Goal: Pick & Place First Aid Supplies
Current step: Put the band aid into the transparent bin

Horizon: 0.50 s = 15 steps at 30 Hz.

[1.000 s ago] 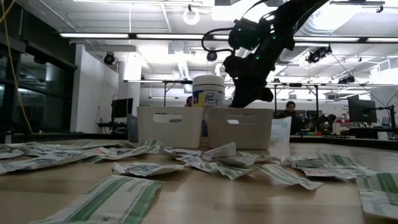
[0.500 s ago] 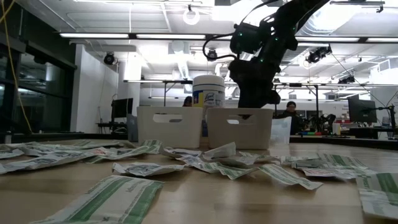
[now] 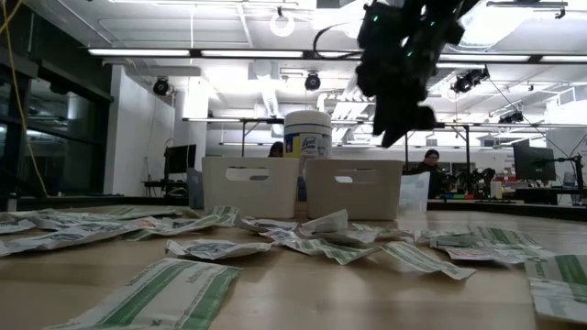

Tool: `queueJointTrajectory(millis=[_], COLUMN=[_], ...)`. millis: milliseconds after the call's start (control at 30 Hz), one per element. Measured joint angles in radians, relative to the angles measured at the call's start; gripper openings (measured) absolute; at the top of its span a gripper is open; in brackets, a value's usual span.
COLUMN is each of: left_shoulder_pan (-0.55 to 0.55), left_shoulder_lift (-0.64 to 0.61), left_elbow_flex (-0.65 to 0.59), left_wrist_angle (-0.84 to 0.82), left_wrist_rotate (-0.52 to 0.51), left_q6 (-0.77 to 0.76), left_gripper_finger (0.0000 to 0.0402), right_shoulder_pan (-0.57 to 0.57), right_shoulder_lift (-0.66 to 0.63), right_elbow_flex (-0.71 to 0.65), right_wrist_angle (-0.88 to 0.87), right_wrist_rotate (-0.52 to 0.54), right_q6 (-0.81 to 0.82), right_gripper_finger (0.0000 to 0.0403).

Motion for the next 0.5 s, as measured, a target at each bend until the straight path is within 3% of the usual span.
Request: queueJointTrajectory(millis=[300,500], left_shoulder_pan=[0.0,0.0], left_shoulder_lift=[0.0,0.0], left_elbow_flex=[0.0,0.0], left_wrist_angle=[-0.002,-0.001], left_wrist_rotate=[0.044,0.077], left_q6=[0.055,0.068], left_gripper_finger=[0.0133,0.0133], right_shoulder_pan=[0.192,0.391], right_shoulder_lift=[-0.111,-0.097], right_elbow_flex=[0.0,0.0], right_wrist_angle=[-0.145,-0.062], right_wrist_rotate=[-0.037,0.029], right_q6=[0.029,0.054], right_gripper_finger=[0.0165,0.0165])
